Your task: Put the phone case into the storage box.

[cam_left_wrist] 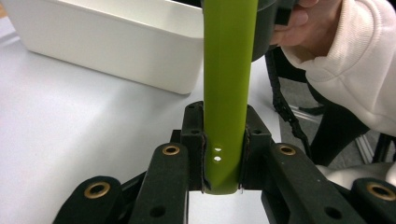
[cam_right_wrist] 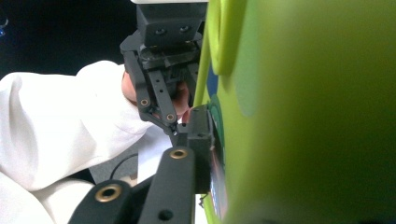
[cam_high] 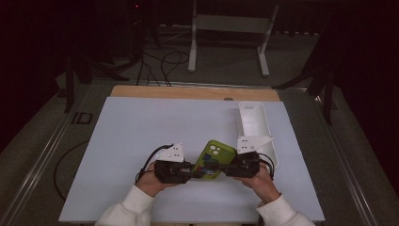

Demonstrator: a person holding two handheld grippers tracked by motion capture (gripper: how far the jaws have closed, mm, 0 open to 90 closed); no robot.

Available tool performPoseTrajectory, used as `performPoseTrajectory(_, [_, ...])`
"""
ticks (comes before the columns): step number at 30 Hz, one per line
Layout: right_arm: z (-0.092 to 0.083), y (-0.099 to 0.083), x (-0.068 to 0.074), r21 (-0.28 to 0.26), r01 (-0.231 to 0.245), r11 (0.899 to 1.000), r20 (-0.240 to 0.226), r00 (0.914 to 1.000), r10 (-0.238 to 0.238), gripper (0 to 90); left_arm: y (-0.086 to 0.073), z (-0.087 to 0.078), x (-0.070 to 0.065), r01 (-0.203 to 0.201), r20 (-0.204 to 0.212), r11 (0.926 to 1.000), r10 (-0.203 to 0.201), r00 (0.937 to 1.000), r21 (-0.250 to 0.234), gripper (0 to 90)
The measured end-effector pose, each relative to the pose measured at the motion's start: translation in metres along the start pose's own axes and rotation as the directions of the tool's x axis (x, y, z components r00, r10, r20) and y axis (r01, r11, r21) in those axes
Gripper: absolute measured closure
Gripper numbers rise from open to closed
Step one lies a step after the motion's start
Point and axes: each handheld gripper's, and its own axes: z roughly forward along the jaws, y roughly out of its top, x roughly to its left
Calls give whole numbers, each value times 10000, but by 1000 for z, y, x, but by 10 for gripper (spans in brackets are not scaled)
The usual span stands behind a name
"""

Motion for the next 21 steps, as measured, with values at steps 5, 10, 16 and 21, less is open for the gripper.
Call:
performPoseTrajectory(5, [1,-2,-1,-79,-117,9999,215,9997,118,681,0,0,-2,-156,-278,9999,155,9995,-35,773])
performPoseTrajectory(10, [3,-2,-1,-96,-223,9997,682,9974,229,514,1,-1,-3,-237,-495,9996,230,9985,-145,774])
performPoseTrajectory(16, [5,-2,-3,-32,-381,9993,1207,9919,383,355,2,-4,-3,-222,-774,9994,200,9968,-269,775])
performPoseTrajectory(21, [4,-2,-3,-164,-595,9981,1525,9864,613,213,2,-7,-2,-188,-972,9993,157,9951,-315,775])
